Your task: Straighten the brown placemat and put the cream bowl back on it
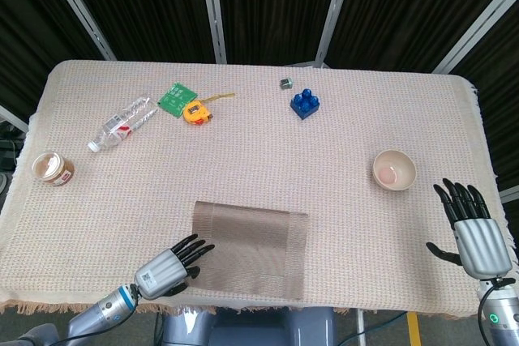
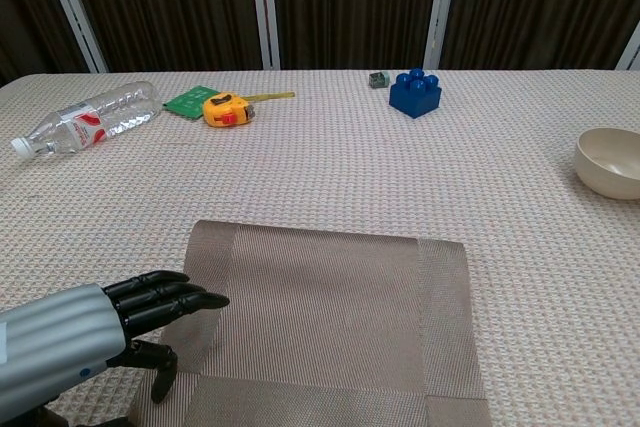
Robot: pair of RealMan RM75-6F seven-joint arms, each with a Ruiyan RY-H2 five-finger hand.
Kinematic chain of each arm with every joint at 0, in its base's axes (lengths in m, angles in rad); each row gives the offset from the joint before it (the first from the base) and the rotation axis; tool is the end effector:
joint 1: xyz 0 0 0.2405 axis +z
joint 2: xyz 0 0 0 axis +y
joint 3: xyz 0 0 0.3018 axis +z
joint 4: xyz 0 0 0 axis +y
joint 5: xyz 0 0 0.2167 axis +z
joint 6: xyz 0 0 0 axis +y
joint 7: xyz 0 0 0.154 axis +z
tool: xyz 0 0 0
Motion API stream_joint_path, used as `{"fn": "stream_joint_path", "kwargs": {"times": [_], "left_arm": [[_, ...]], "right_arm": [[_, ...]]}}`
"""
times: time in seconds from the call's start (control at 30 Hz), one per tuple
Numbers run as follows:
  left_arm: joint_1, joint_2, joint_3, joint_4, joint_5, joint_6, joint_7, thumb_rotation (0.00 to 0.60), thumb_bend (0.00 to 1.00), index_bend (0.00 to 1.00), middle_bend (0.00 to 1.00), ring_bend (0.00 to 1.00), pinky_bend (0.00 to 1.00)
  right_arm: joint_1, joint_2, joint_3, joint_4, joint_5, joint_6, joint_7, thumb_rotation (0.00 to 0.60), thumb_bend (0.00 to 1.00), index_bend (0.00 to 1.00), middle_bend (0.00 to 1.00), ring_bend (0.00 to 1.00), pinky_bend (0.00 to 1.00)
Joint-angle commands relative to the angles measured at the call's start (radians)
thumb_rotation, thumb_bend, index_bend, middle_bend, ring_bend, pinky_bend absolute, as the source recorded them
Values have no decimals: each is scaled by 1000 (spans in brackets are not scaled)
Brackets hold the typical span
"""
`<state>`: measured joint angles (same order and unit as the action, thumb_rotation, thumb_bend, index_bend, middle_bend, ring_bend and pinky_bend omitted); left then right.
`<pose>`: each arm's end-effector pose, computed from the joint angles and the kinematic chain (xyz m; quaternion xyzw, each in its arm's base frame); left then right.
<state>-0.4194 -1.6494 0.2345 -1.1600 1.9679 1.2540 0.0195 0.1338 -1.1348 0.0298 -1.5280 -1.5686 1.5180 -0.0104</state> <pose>-0.2747 0.1987 -0.0759 -0.8632 -0.2400 -0.3795 0.2307 -0.3507 -0.2091 0.1728 0.6328 -0.3301 0.3960 0.5777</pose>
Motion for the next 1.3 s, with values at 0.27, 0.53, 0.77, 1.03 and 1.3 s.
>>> {"fn": "stream_joint_path", "kwargs": {"times": [0.27, 0.53, 0.77, 1.03, 1.3], "left_arm": [[-3, -8, 11, 9, -13, -3, 0, 600, 450, 521, 0, 0, 0], [-6, -11, 16, 10, -22, 1, -3, 600, 468, 608, 0, 0, 0], [-10, -12, 16, 2, -35, -1, -10, 600, 505, 638, 0, 0, 0], [-46, 3, -41, -69, -56, 12, -12, 600, 509, 662, 0, 0, 0], [-192, 53, -301, -301, -265, -146, 20, 600, 517, 670, 0, 0, 0]], "right_arm": [[-3, 3, 4, -4, -5, 0, 2, 600, 0, 0, 0, 0, 0], [-5, 4, 6, -4, -8, -3, 4, 600, 0, 0, 0, 0, 0], [-7, 6, 8, -5, -9, -4, 9, 600, 0, 0, 0, 0, 0], [-8, 8, 10, -8, -11, -6, 11, 600, 0, 0, 0, 0, 0], [0, 6, 18, -28, -8, -17, -5, 600, 0, 0, 0, 0, 0]]}}
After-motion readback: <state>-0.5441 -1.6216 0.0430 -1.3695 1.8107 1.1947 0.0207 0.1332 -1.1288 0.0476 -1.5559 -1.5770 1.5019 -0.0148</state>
